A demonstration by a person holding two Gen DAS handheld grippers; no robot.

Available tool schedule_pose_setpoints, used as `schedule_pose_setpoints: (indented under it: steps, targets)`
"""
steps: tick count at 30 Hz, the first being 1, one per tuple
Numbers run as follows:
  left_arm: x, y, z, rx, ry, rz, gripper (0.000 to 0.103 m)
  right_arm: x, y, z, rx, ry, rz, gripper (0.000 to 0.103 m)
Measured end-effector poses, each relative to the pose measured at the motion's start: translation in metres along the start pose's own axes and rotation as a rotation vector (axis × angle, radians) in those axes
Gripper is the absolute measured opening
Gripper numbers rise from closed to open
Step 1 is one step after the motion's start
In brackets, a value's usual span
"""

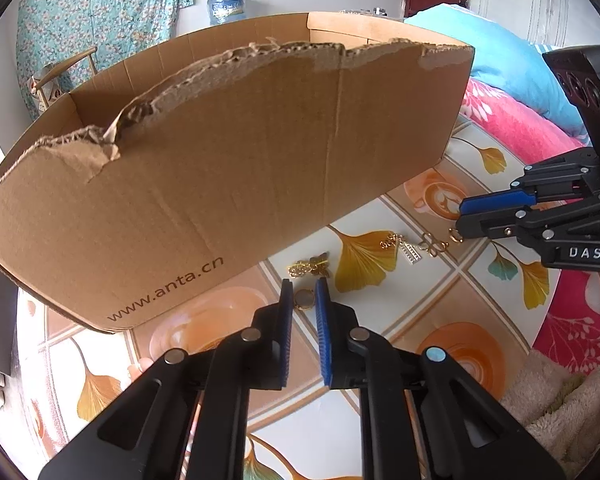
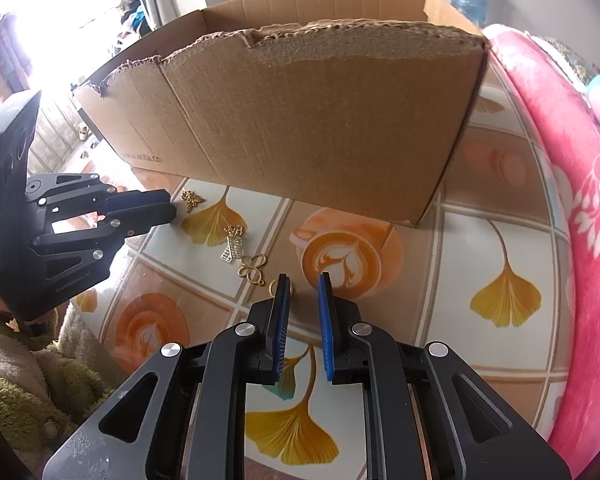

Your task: Organize jewelry

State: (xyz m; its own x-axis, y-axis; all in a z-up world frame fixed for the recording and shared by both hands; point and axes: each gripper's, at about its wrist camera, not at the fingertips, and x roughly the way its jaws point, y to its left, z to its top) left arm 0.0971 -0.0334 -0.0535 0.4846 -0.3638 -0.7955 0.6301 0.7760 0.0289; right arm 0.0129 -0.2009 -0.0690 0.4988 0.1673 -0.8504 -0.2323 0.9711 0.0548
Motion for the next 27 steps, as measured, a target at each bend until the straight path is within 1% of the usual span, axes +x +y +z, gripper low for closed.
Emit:
schedule_pose_setpoints:
  steps: [6, 13, 16, 27]
  targets:
    - [-0.001, 0.001, -0.002, -0.003, -0.002, 0.0, 0.01, -0.01, -0.003, -0.002, 0.017, 0.0, 0.005, 0.013]
    - [-0.004, 0.002, -0.006, -0.014, -0.003, 0.01, 0.01, -0.004, 0.005, 0.007, -0.008, 0.018, -0.011, 0.013]
    - [-0.004, 0.002, -0.007, -0.013, -0.007, 0.013, 0.01, 0.003, 0.01, 0.011, -0.035, 0.038, -0.035, 0.013]
    - [-0.006, 0.006, -0.009, -0.016, -0.013, -0.005, 0.01, 0.01, 0.039, 0.02, -0.178, 0.106, -0.06, 0.013]
